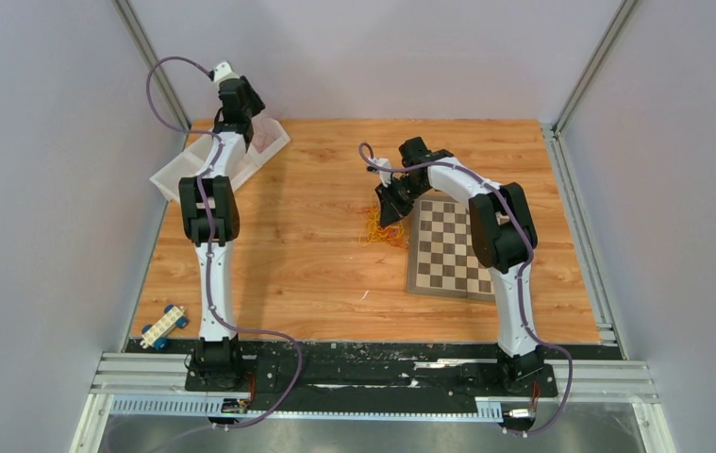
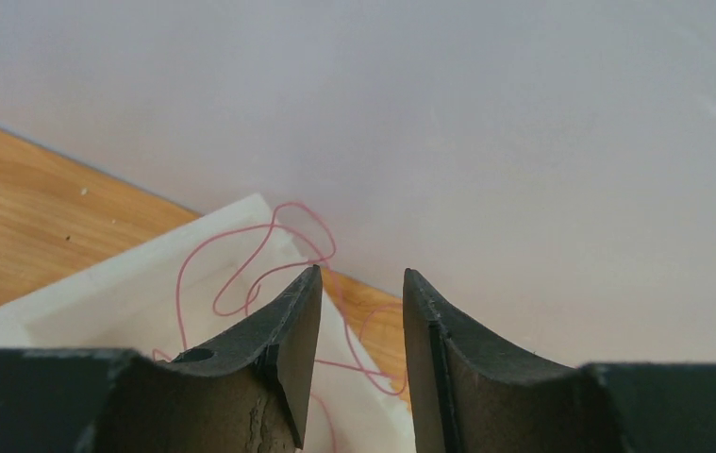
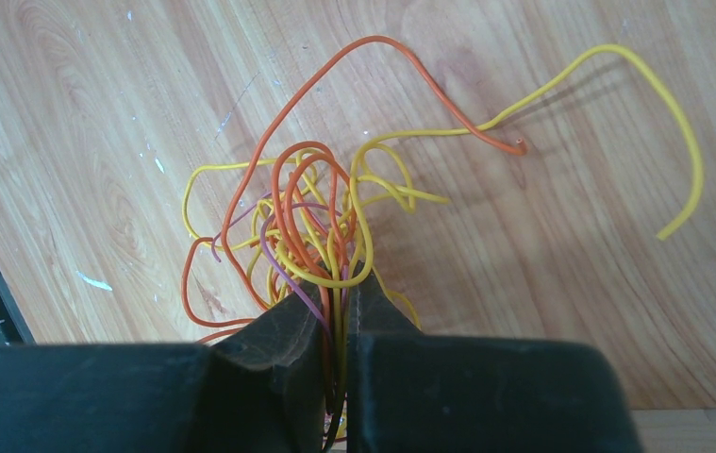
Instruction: Untangle the cables
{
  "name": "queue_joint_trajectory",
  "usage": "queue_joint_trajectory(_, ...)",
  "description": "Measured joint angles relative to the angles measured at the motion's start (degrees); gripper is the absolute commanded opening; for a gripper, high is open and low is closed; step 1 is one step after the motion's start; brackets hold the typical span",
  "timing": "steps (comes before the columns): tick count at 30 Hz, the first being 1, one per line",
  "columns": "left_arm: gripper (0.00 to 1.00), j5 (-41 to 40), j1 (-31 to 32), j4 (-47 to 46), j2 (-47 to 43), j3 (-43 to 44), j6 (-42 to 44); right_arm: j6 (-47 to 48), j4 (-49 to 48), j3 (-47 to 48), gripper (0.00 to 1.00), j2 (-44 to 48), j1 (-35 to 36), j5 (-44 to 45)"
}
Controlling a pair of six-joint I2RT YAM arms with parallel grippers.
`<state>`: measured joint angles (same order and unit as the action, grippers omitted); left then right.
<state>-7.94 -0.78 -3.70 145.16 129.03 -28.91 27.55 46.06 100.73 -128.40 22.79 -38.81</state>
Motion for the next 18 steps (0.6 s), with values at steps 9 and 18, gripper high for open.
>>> queue_joint_trajectory(9, 0.47, 0.44, 0.28, -0.94, -0.07, 3.65, -0.33, 0.00, 0.00, -0.28, 0.09, 0.00, 0.00, 0.00)
queue_joint_trajectory(18, 0.47, 0.37, 0.31, -1.29, 2.45, 3.82, -0.39, 0.00, -0.02, -0.28, 0.09, 0.00, 0.00, 0.02)
